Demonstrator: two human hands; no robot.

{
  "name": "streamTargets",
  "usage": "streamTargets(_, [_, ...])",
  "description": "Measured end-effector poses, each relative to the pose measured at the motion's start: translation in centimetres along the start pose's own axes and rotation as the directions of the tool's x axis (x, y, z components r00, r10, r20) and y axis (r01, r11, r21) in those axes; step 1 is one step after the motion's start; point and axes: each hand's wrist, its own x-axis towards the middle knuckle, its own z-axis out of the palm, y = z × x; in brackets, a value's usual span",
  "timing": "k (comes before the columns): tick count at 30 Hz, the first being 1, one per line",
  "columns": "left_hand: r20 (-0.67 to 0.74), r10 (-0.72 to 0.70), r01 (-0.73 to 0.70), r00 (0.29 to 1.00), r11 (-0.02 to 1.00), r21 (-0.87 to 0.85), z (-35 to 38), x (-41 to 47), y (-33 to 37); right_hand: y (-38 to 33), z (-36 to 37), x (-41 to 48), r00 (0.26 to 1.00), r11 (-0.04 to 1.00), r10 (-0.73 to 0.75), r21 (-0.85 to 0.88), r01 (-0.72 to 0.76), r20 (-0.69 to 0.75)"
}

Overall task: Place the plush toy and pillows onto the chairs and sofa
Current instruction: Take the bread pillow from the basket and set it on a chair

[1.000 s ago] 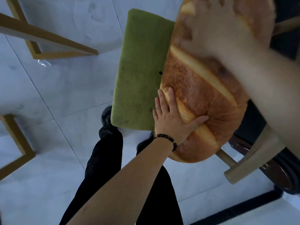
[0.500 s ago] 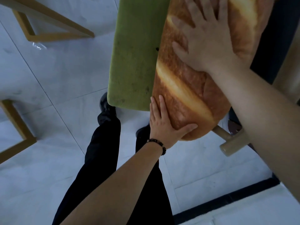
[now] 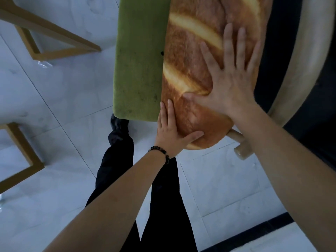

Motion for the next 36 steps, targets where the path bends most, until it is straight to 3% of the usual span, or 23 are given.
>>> streamTargets(4, [0.010, -0.003, 0.002, 1.000, 1.000, 0.020, -0.3, 0.0, -0.1, -0.1, 0.7, 0.2, 1.000, 0.999, -0.019, 0.033, 0.019, -0.015])
streamTargets(8, [0.107, -0.029, 0.019, 0.994, 0.995, 0.095, -2.4, -0.6, 1.4, 0.3, -0.4, -0.2, 1.000, 0.995, -0.009, 0.096, 0.009, 0.000])
streamTargets(12, [0.145, 0.010, -0.054, 0.989, 0.950, 0.306, -7.1, -2.3, 3.7, 0.6, -4.2, -0.5, 0.994, 0.965, 0.023, 0.256, -0.049, 0.103])
streamTargets(16, [0.039, 0.058, -0.069, 0.998, 0.907, 0.415, -13.7, -6.2, 8.4, 1.2, -9.8, -3.3, 0.955, 0.894, 0.102, 0.395, -0.211, 0.280])
streamTargets(19, [-0.071, 0.084, -0.050, 0.994, 0.917, 0.395, -19.0, -9.7, 12.3, 0.8, -14.2, -6.5, 0.942, 0.845, 0.207, 0.437, -0.307, 0.263])
streamTargets(22, [-0.214, 0.144, -0.069, 0.966, 0.944, 0.324, -24.0, -14.2, 15.7, -0.7, -19.1, -9.9, 0.951, 0.739, 0.245, 0.600, -0.308, 0.186])
streamTargets(26, [-0.473, 0.152, -0.109, 0.868, 0.987, 0.116, -27.9, -22.6, 18.7, -3.0, -24.5, -15.2, 0.969, 0.550, 0.248, 0.824, -0.135, -0.007])
streamTargets(30, [-0.723, 0.077, -0.256, 0.687, 0.956, -0.142, -27.1, -32.2, 18.4, -4.1, -27.1, -19.7, 0.966, 0.318, 0.217, 0.946, 0.064, -0.138])
streamTargets(34, [-0.888, -0.128, -0.285, 0.442, 0.918, -0.275, -21.3, -40.9, 14.0, -3.6, -26.6, -21.8, 0.981, 0.382, -0.044, 0.904, 0.192, -0.190])
streamTargets(36, [-0.902, -0.270, -0.289, 0.337, 0.882, -0.372, -17.2, -45.1, 11.7, -4.4, -26.3, -22.5, 0.977, 0.335, -0.142, 0.921, 0.200, -0.160])
